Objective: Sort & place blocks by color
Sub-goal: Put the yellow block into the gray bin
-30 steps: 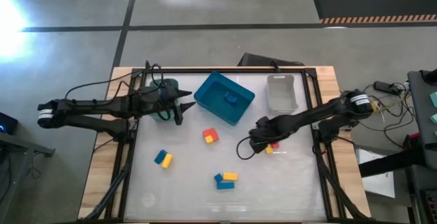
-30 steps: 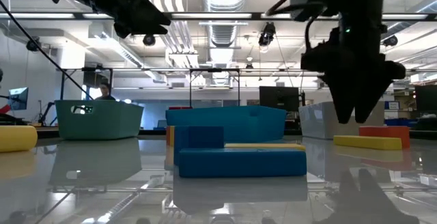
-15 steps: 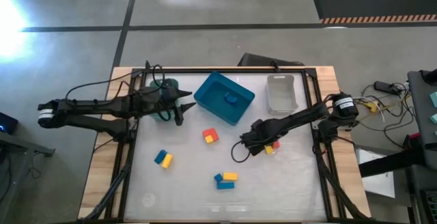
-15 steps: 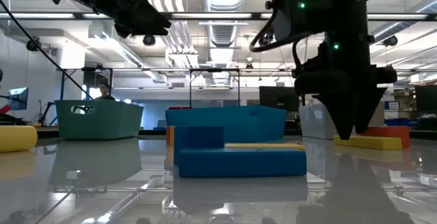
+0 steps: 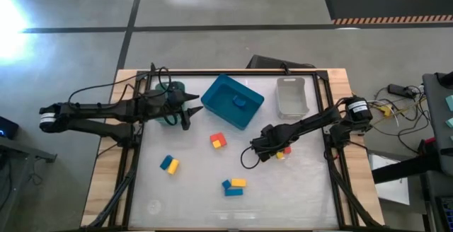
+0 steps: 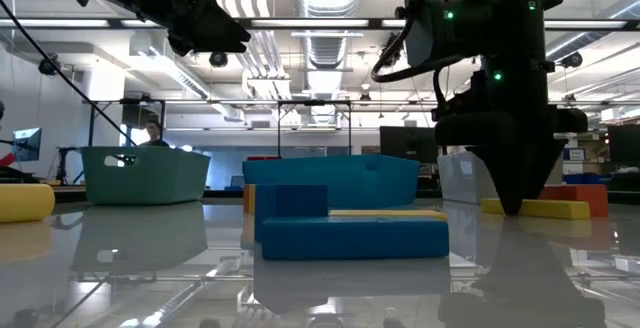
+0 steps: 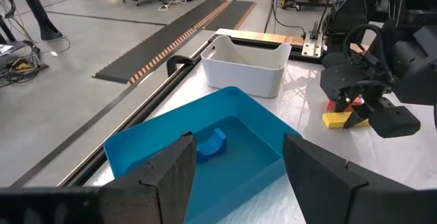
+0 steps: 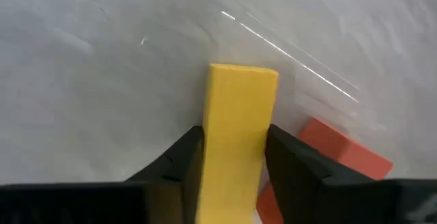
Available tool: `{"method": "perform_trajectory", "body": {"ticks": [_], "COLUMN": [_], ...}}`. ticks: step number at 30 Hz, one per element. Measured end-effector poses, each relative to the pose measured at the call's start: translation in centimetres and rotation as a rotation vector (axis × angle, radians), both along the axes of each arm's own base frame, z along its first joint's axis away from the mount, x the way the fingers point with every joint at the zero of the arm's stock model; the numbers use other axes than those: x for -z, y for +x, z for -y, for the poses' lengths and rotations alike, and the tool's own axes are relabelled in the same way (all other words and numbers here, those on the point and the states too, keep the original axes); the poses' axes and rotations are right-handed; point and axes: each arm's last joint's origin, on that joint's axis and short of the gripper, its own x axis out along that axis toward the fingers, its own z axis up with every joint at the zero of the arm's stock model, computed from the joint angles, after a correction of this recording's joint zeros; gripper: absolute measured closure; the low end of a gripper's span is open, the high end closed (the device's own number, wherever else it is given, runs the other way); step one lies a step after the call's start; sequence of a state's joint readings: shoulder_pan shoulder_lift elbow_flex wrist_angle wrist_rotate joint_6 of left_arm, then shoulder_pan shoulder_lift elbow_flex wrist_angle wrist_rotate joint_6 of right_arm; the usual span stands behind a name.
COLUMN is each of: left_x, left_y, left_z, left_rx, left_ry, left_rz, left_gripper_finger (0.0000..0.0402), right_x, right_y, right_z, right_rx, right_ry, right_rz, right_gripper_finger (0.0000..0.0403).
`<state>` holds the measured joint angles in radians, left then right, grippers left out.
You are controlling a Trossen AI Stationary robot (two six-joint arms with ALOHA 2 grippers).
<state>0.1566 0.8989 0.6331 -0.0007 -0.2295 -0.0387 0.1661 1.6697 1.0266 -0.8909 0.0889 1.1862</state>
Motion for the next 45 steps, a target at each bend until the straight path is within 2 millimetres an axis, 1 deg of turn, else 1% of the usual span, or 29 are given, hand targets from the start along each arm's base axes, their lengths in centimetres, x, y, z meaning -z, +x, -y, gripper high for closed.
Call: {"method": "perform_trajectory", "body": {"ticks": [1, 4, 6, 8, 10, 13, 16, 19, 24, 28, 32, 35, 37, 40, 45], "left_x": [0.0, 0.0, 0.0, 0.0, 0.1, 0.1, 0.1, 0.0, 0.1, 0.1, 0.1, 0.1, 0.1, 0.2, 0.2], "left_y": [0.0, 0.0, 0.0, 0.0, 0.0, 0.0, 0.0, 0.0, 0.0, 0.0, 0.0, 0.0, 0.0, 0.0, 0.0], "left_z": [0.0, 0.0, 0.0, 0.0, 0.0, 0.0, 0.0, 0.0, 0.0, 0.0, 0.0, 0.0, 0.0, 0.0, 0.0], "left_rx": [0.0, -0.001, -0.002, -0.002, -0.002, -0.001, -0.001, -0.001, 0.0, 0.001, 0.001, 0.001, 0.0, 0.0, 0.0], "left_ry": [0.0, -0.005, -0.005, -0.006, -0.006, -0.006, -0.006, -0.006, -0.002, 0.001, 0.001, 0.001, 0.001, -0.002, -0.004], "left_rz": [0.0, 0.002, 0.002, 0.002, 0.0, 0.0, 0.001, 0.001, -0.001, -0.002, -0.002, -0.002, -0.003, -0.014, -0.018], "left_gripper_finger": [0.0199, 0.0199, 0.0199, 0.0199, 0.0199, 0.0199, 0.0199, 0.0199, 0.0199, 0.0199, 0.0199, 0.0199, 0.0199, 0.0199, 0.0199], "right_x": [0.0, -0.3, -1.0, -2.3, -4.0, -6.7, -9.4, -11.3, -12.7, -12.8, -12.6, -11.7, -10.8, -9.0, -6.0], "right_y": [0.0, 0.4, 0.8, 1.2, 1.6, 1.8, 1.8, 1.4, -0.1, -2.0, -4.5, -6.4, -7.4, -8.3, -8.9], "right_z": [0.0, -0.1, -0.2, -0.1, 0.1, 1.1, 2.7, 5.1, 10.0, 15.1, 20.1, 23.0, 24.1, 25.1, 25.4], "right_rx": [0.0, -0.007, -0.022, -0.037, -0.052, -0.063, -0.07, -0.062, -0.014, 0.067, 0.195, 0.282, 0.322, 0.355, 0.377], "right_ry": [0.0, 0.011, 0.03, 0.055, 0.067, 0.064, 0.041, 0.014, -0.017, -0.042, -0.06, -0.055, -0.043, -0.024, -0.01], "right_rz": [0.001, 0.019, 0.046, 0.077, 0.118, 0.153, 0.203, 0.226, 0.236, 0.21, 0.188, 0.147, 0.121, 0.092, 0.073], "right_gripper_finger": [0.029, 0.029, 0.029, 0.029, 0.029, 0.029, 0.029, 0.029, 0.029, 0.029, 0.029, 0.029, 0.029, 0.029, 0.029]}}
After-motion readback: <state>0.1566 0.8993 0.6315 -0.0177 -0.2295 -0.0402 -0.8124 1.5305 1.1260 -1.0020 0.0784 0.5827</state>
